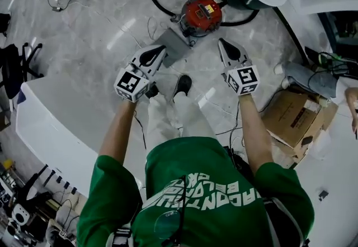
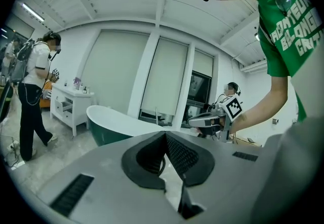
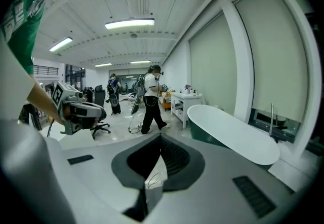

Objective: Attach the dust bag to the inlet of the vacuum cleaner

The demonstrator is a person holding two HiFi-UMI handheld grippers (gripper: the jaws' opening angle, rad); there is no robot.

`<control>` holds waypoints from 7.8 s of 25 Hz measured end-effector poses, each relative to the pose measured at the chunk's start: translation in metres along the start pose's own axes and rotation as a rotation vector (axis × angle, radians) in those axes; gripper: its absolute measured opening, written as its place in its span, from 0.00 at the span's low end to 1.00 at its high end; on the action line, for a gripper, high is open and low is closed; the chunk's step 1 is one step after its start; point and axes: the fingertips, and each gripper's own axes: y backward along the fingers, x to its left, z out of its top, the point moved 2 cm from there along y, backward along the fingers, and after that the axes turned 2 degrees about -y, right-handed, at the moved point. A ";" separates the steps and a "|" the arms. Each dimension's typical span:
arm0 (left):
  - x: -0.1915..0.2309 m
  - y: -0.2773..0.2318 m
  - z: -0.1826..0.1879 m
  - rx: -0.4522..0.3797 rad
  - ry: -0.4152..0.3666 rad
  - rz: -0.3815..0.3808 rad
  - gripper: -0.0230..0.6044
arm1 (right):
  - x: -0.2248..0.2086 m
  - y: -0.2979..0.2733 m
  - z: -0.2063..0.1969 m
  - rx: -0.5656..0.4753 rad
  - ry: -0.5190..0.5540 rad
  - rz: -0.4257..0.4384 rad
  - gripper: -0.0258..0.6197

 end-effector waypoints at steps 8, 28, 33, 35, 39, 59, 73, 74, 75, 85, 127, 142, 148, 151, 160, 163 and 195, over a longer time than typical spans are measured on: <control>0.068 -0.006 -0.082 0.041 0.032 -0.067 0.04 | 0.024 -0.079 -0.058 0.046 -0.031 -0.045 0.05; 0.170 -0.068 -0.449 0.102 -0.044 -0.155 0.04 | 0.045 -0.282 -0.378 0.076 0.092 0.139 0.05; 0.197 -0.083 -0.553 0.114 -0.076 -0.177 0.04 | 0.050 -0.331 -0.476 0.071 0.107 0.189 0.05; 0.208 -0.089 -0.590 0.115 -0.096 -0.185 0.04 | 0.055 -0.349 -0.511 0.062 0.116 0.210 0.05; 0.230 -0.098 -0.657 0.108 -0.124 -0.180 0.04 | 0.065 -0.378 -0.577 0.056 0.138 0.234 0.05; 0.222 -0.087 -0.839 0.193 -0.082 -0.222 0.04 | 0.157 -0.427 -0.762 0.198 0.168 0.358 0.05; 0.201 -0.080 -0.879 0.277 -0.063 -0.271 0.04 | 0.195 -0.441 -0.825 0.334 0.447 0.327 0.21; 0.200 -0.080 -0.880 0.279 -0.062 -0.271 0.04 | 0.193 -0.442 -0.826 0.336 0.453 0.306 0.21; 0.200 -0.081 -0.880 0.280 -0.062 -0.271 0.04 | 0.191 -0.442 -0.824 0.328 0.448 0.286 0.21; 0.192 -0.115 -0.858 0.250 -0.098 -0.299 0.04 | 0.143 -0.427 -0.776 0.212 0.325 0.093 0.17; 0.181 -0.199 -0.700 0.334 -0.368 -0.590 0.04 | 0.067 -0.346 -0.663 0.041 0.212 0.095 0.06; 0.145 -0.199 -0.693 0.350 -0.390 -0.694 0.13 | 0.061 -0.323 -0.634 -0.015 0.295 0.202 0.06; 0.141 -0.204 -0.676 0.355 -0.429 -0.692 0.10 | 0.052 -0.319 -0.617 -0.064 0.268 0.209 0.06; 0.140 -0.206 -0.663 0.354 -0.464 -0.678 0.09 | 0.046 -0.316 -0.604 -0.097 0.236 0.195 0.06; 0.141 -0.211 -0.598 0.298 -0.501 -0.649 0.08 | 0.033 -0.302 -0.554 -0.154 0.151 0.137 0.06; 0.138 -0.216 -0.576 0.288 -0.537 -0.642 0.08 | 0.024 -0.295 -0.537 -0.185 0.133 0.118 0.06; 0.152 -0.296 -0.507 0.218 -0.591 -0.519 0.09 | -0.056 -0.300 -0.484 -0.256 0.058 -0.073 0.06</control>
